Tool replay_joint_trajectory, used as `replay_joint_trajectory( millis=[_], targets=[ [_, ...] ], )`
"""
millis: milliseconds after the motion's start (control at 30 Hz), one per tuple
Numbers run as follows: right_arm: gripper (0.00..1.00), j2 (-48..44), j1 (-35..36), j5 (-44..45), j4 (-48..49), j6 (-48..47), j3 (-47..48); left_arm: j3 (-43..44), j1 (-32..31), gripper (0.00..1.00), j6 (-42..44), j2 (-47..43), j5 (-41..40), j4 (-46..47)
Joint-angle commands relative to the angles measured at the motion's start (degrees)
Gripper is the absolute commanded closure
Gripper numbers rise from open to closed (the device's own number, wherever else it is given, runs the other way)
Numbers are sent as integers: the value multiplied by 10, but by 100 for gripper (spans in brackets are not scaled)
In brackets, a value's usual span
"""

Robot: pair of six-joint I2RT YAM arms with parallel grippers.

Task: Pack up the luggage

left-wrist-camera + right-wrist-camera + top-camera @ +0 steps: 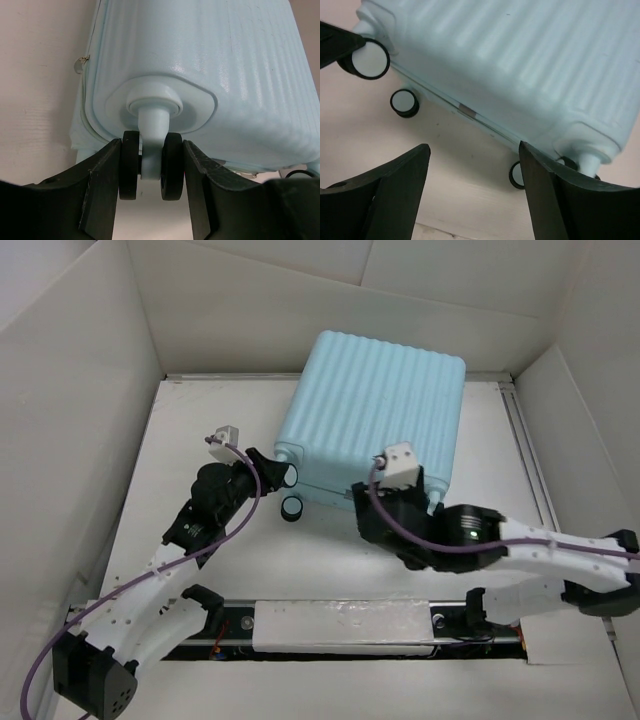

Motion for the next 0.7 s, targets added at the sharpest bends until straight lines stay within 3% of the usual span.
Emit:
replay_joint_trajectory(
  millis=[0, 33, 67, 100, 167, 267, 300, 367, 400, 433, 533, 567, 600, 667],
  targets=[
    [22, 80, -45, -46, 15, -88, 81, -8, -8, 100, -5, -10, 28, -66],
    [22, 81, -72, -80, 49, -172, 88, -8, -8, 100, -5, -10, 33, -66],
    [21, 73, -146, -131, 86, -214, 88, -8, -8, 100, -5, -16, 33, -66],
    [21, 64, -188, -236, 117, -241, 82, -8, -8, 100, -5, -17, 40, -66],
    [22, 17, -248, -258, 139, -247, 74, -3, -8, 100, -5, -17, 46, -66],
    [18, -91, -316, -205, 168, -239, -2, -3, -8, 100, 1, -22, 57, -66],
    [17, -114, -374, -205, 174, -239, -28, -3, -8, 100, 1, -28, 57, -61],
    [15, -140, -444, -247, 179, -246, -87, -8, -8, 100, 1, -33, 70, -48],
    [15, -140, -514, -277, 188, -259, -101, -14, -8, 100, 1, -33, 86, -37],
    [15, -140, -547, -345, 198, -266, -131, -14, -8, 100, -4, -33, 92, -32],
    [24, -140, -651, -476, 274, -278, -178, -27, -8, 100, -4, -50, 105, -26],
    [35, -148, -673, -516, 324, -284, -208, -34, -8, 100, -4, -64, 105, -26],
    [39, -148, -695, -557, 344, -284, -220, -35, -8, 100, -4, -72, 105, -26],
    [40, -120, -748, -662, 364, -296, -226, -50, -8, 100, -4, -84, 105, -26]
  ],
)
